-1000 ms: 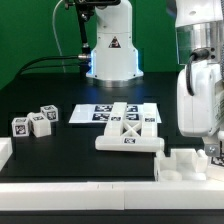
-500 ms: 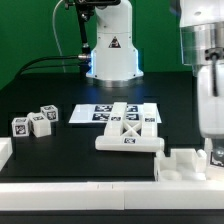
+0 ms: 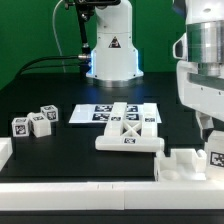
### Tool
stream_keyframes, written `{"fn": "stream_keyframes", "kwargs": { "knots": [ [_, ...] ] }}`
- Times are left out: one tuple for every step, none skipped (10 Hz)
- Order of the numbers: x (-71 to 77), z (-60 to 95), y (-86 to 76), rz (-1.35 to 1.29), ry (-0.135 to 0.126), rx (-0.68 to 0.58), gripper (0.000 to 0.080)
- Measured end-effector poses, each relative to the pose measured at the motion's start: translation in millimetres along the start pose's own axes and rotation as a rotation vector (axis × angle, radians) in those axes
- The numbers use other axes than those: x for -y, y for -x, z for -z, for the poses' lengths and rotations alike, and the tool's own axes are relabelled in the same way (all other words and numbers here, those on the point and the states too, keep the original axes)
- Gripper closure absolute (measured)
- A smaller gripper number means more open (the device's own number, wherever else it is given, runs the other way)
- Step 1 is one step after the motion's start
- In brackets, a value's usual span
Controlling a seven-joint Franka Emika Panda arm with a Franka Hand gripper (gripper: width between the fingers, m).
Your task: Assemble chair
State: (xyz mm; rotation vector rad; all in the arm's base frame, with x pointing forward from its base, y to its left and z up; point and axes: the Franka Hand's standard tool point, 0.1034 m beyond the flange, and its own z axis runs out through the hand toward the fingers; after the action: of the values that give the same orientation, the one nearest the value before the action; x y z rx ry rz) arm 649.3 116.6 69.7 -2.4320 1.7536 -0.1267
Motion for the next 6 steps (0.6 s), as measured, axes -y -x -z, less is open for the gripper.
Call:
{"fn": "stream_keyframes", "kwargs": {
  "knots": [
    [0.2, 0.6, -0.6, 0.247, 0.02, -0.028, 0.015],
    [1.6, 1.0, 3.6, 0.397, 0.034, -0.049, 0.015],
    [1.9, 1.1, 3.9, 0.462, 0.035, -0.05, 0.015],
    [1.9, 1.0, 3.7, 0.408, 0.031, -0.047, 0.015],
    [1.9, 1.1, 3.6, 0.411, 0.032, -0.047, 0.028],
    [1.9, 1.0, 3.9, 0.368, 0.03, -0.046, 0.0418]
  ]
}}
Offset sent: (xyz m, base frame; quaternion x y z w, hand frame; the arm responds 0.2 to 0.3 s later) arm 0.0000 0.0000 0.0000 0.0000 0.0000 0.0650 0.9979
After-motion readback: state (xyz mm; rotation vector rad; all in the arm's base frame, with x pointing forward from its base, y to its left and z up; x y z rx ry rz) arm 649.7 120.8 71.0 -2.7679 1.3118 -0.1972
